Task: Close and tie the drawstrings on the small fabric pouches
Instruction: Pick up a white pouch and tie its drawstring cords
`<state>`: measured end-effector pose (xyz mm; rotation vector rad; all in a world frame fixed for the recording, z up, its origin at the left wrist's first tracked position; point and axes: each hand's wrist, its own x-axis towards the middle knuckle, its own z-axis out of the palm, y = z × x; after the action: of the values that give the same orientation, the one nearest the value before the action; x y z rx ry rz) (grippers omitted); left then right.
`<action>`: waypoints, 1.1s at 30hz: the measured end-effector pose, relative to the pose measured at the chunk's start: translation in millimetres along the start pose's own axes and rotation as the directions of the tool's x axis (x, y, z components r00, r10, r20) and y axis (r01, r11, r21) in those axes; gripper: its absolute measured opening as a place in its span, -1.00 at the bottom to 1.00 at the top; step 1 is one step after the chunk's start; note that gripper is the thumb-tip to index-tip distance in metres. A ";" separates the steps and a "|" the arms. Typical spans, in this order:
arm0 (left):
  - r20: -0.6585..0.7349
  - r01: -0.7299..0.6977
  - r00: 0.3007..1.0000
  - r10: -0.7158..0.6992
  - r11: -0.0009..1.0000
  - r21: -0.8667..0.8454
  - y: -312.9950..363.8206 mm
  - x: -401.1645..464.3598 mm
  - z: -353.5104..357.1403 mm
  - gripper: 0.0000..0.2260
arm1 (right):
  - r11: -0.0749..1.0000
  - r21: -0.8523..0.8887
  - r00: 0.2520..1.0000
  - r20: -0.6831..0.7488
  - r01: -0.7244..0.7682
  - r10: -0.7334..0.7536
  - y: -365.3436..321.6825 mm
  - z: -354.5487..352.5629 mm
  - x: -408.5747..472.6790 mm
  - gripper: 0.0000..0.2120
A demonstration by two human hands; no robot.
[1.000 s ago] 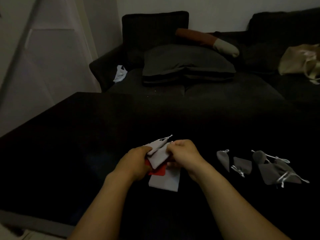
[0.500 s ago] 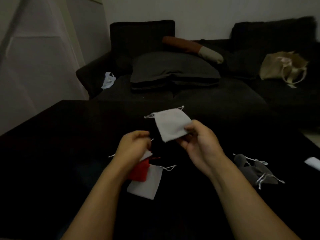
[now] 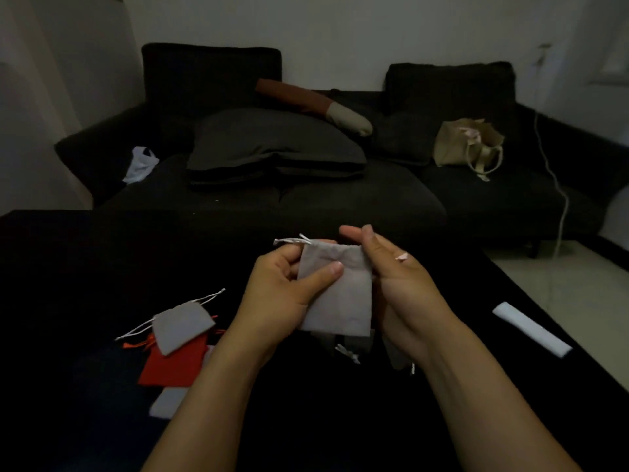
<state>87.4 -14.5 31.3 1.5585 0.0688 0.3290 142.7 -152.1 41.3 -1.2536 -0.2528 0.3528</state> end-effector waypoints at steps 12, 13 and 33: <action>-0.185 0.020 0.982 -0.029 0.998 -0.051 -5.1 5.4 21.5 -0.59 | 0.716 -0.694 0.979 -0.090 0.070 -0.183 2.8 -24.4 8.9 -0.41; -0.201 0.041 0.978 -0.053 0.997 -0.061 -5.4 5.5 20.2 -0.59 | 0.700 -0.709 0.974 -0.088 0.084 -0.206 5.6 -24.9 10.6 -0.42; -0.247 -0.008 0.899 -0.362 0.550 -0.835 -0.1 16.1 -7.7 -0.60 | 0.856 0.509 0.991 -0.047 -0.084 0.126 0.7 -17.4 20.5 -0.65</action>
<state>100.9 -3.0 33.7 0.4974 0.3481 0.4267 168.0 -159.1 35.4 -0.7562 -0.0147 0.4303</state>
